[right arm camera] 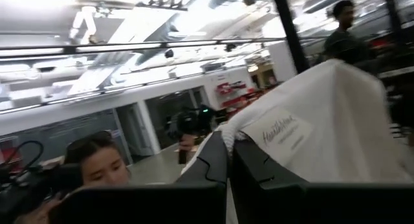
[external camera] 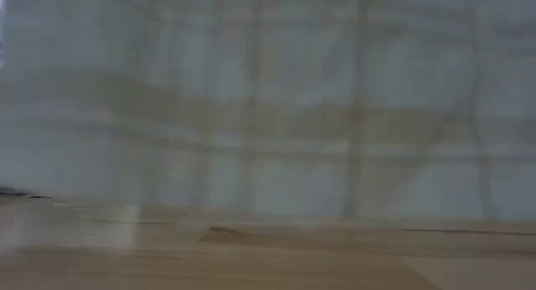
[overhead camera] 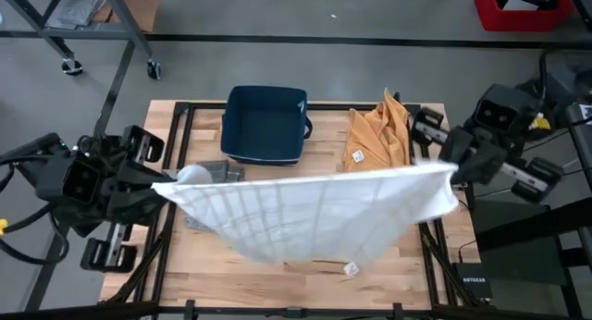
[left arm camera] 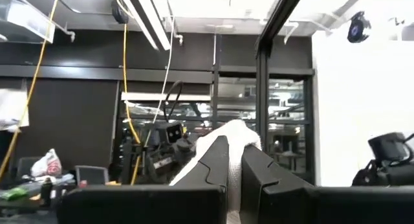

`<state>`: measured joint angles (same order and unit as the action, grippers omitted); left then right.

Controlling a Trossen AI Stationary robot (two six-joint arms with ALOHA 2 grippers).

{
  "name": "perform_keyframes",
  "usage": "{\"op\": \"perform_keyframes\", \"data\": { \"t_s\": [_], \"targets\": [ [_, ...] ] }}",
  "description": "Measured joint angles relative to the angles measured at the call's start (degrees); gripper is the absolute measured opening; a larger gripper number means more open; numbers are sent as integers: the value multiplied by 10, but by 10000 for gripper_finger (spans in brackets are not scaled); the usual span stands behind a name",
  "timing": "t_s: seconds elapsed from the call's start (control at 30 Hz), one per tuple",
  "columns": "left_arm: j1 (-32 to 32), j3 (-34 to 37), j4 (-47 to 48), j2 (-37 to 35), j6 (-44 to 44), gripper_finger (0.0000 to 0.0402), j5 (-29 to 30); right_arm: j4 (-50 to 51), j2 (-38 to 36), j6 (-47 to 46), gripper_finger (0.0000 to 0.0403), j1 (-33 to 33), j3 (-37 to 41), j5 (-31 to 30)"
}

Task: Fold towel
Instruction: Fold the white patterned towel

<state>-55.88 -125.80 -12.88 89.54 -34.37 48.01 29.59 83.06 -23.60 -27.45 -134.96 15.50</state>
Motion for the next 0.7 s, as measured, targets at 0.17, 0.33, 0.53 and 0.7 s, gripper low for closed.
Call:
{"op": "perform_keyframes", "data": {
  "t_s": [0.17,0.33,0.53,0.7],
  "targets": [
    [-7,0,1,2,14,0,-21,3,2,14,5,-39,0,-54],
    [-9,0,10,2,13,0,-6,25,1,29,5,-53,0,-86],
    [-9,0,64,8,13,0,102,119,-6,30,5,-54,-1,-132],
    [-2,0,77,24,-43,0,213,197,-6,33,5,-52,-1,-173]
  ]
}}
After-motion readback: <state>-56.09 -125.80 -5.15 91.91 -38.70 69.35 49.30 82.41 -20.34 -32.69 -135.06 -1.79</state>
